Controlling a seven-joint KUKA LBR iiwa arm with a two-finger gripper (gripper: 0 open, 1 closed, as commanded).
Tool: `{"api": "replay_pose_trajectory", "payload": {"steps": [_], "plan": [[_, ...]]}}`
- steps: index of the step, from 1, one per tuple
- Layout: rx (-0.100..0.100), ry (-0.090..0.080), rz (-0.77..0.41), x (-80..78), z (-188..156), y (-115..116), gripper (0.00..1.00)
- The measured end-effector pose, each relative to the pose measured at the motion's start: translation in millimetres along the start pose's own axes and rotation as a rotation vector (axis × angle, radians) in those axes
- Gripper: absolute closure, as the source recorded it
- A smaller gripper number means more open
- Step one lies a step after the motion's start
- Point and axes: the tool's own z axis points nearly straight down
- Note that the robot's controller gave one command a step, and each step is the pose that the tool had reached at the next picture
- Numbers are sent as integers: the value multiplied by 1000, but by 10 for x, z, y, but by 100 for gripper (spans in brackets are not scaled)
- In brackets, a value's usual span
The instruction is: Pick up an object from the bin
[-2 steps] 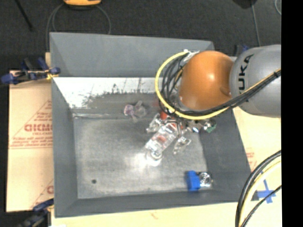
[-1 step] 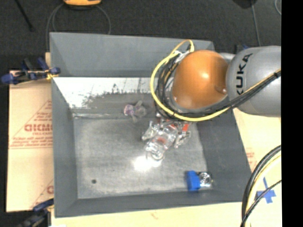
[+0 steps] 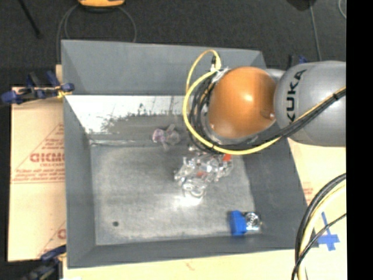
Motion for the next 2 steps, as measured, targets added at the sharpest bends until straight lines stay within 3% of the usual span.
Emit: {"api": "replay_pose_trajectory", "payload": {"steps": [1,2], "plan": [[-2,0,-158,-8,47,-4,0],[-1,1,-156,-10,24,-15,100]]}}
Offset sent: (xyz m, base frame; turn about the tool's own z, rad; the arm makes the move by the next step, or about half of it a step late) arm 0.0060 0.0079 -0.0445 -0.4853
